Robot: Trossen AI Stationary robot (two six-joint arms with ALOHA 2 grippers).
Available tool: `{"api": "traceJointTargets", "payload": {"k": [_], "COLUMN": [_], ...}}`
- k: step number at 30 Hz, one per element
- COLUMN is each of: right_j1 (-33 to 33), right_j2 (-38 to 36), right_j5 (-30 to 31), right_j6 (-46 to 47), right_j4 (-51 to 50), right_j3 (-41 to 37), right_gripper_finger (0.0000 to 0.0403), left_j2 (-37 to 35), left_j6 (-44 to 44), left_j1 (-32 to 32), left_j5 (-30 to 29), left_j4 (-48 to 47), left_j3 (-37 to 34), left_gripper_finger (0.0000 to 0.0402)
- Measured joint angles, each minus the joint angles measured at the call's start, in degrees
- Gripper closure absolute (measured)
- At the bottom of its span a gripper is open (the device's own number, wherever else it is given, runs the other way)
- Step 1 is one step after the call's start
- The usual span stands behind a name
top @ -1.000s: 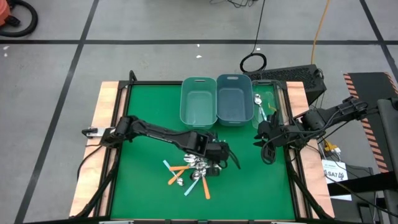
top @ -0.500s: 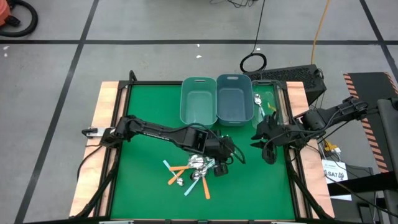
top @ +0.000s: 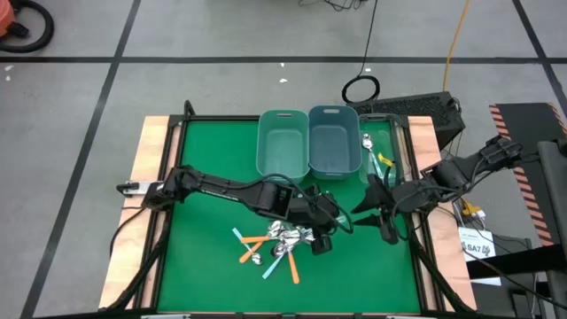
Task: Sort silverware by color (type)
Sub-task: Put the green spoon into the transparent bin
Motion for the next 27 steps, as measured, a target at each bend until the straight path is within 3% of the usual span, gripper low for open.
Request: {"api": "traceJointTargets", "payload": {"k": [10, 27], "right_j1": [0.10, 0.12], "right_j2": [0.38, 3.17], "right_j5": [3.22, 3.03], "right_j6": [-1.34, -4.36], "right_j4": [0.59, 0.40], "right_j3": [0.00, 0.00], "right_gripper_finger": [0.0194, 0.0237], "left_j2": [0.00, 0.00], "left_j6": [0.15, -1.18], "left_j1": [0.05, 0.16], "left_j5": [0.02, -0.35], "left_j4": [3.29, 6.27], "left_j3": [-0.02, -0.07], "left_gripper_finger": [0.0347, 0.0347]}}
